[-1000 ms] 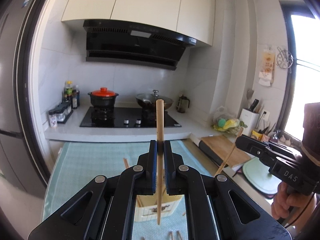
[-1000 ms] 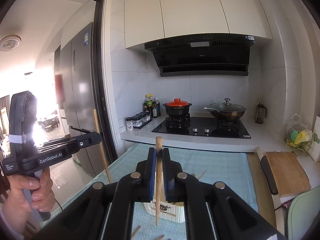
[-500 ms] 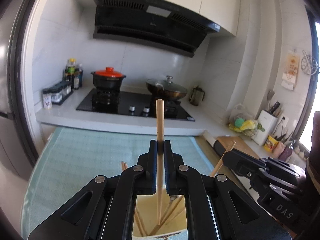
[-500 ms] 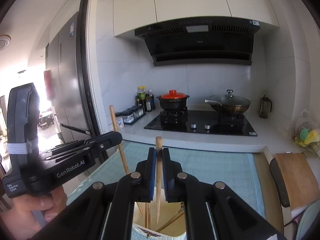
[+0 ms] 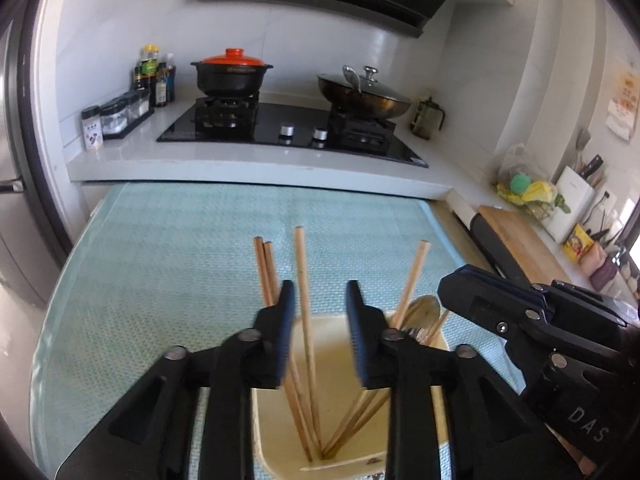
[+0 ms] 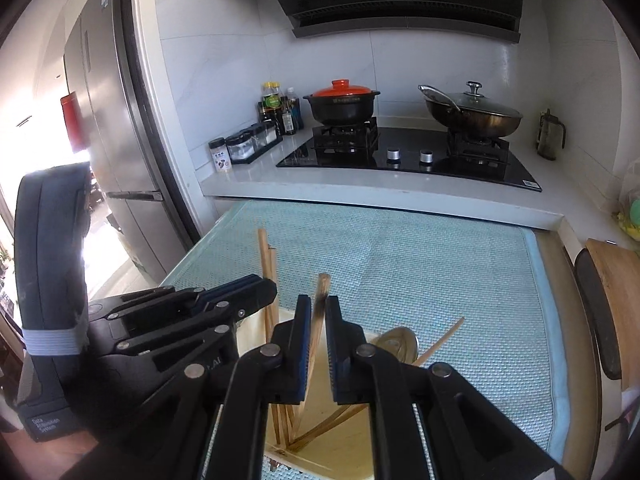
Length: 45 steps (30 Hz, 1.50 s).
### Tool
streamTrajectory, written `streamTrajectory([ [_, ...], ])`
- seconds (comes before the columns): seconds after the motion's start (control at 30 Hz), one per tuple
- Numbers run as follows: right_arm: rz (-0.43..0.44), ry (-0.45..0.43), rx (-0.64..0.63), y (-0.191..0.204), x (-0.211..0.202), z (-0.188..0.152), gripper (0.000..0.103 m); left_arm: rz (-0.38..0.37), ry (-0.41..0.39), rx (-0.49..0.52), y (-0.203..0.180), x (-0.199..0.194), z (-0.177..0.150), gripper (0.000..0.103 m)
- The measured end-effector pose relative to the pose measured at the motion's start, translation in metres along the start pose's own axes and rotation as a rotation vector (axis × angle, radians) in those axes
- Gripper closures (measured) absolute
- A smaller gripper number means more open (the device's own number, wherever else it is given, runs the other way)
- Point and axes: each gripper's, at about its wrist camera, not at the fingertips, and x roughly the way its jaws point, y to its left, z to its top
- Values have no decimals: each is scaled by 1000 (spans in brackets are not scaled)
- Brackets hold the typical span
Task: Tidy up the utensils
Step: 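Open both tools to drop the chopsticks into the holder, then withdraw both tools from the holder and move back over the remaining utensils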
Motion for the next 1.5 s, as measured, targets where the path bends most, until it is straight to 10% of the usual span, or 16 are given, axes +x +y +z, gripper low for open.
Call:
streamTrajectory([
  [0.07, -2, -31, 6, 0, -13, 3, 86, 10, -57, -12, 5, -20, 2, 33],
  [0.17, -23, -114, 3, 2, -45, 5, 48, 18, -103, 10, 9, -55, 1, 20],
  [0.3, -61, -169, -54, 17, -93, -4, 47, 62, -181, 61, 8, -112, -20, 1],
  [0.47, -122, -189, -157, 43, -147, -57, 23, 102, -209, 169, 0, -168, -81, 1],
  [0.93, -271, -133, -63, 64, -220, -249, 20, 76, -33, 11, -6, -210, -249, 1],
  [1.3, -361, -168, -72, 61, -243, -307, 20, 175, 68, 19, -19, -208, -275, 1],
  [1.5, -354, -192, -54, 63, -243, -309, 20, 191, -24, 61, -28, -223, -276, 1],
])
